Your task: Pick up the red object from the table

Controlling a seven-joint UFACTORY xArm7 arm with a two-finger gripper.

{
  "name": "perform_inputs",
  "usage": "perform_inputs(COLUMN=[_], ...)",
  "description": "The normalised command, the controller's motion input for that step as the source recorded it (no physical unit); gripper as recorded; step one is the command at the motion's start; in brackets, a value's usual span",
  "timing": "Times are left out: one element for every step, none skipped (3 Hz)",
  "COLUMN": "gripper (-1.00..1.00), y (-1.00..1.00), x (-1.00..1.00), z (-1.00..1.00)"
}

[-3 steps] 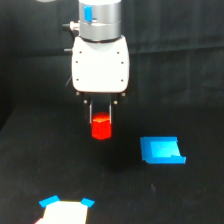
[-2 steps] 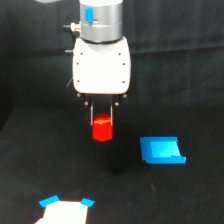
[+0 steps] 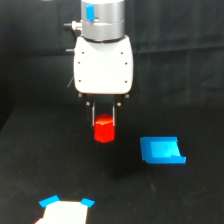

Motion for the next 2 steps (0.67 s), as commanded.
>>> perform_inputs(gripper=[-0.79, -0.84], y=[0.21, 0.08], x=[0.03, 0.02], z=[0.09, -0.09])
